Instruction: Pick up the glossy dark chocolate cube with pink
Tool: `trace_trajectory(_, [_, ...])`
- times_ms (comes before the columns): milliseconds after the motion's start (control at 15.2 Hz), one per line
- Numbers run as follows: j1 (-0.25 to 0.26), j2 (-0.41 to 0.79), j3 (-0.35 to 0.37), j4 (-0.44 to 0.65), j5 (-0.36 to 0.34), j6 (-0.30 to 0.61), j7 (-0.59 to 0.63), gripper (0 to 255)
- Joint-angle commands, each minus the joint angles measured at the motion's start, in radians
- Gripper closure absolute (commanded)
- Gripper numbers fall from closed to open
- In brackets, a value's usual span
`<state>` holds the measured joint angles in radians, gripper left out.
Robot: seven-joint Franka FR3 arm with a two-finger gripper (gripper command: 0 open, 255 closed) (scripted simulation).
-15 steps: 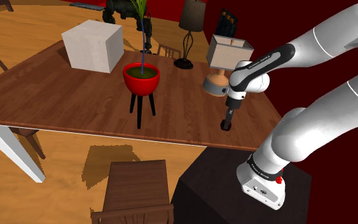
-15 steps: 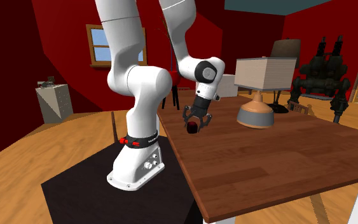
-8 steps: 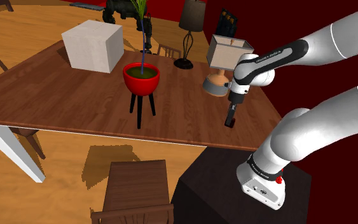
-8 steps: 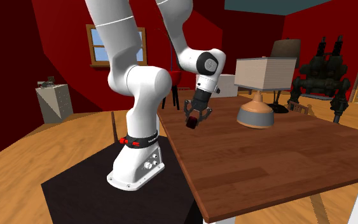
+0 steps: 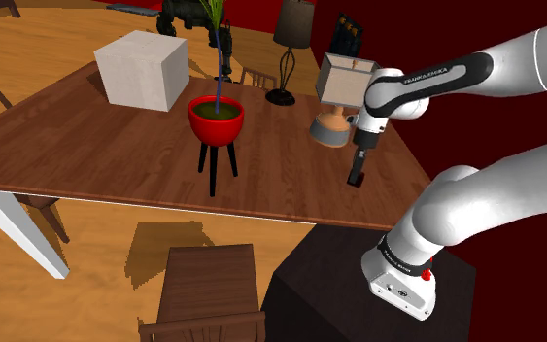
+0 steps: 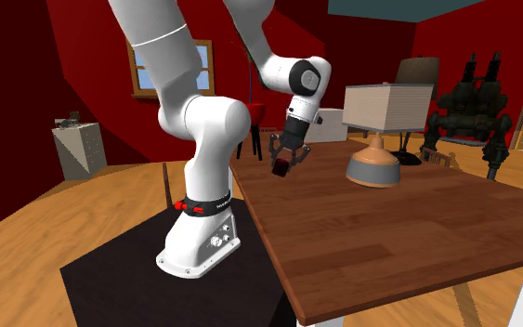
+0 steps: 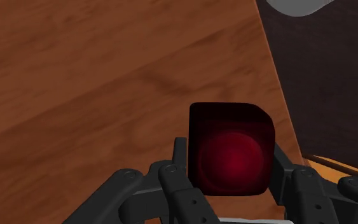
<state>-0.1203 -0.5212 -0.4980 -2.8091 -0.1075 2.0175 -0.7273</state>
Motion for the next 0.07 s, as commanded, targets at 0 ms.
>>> trace_trajectory(0, [-0.002,-0.008,0.003,0.002,-0.001,-0.01,0.003,255])
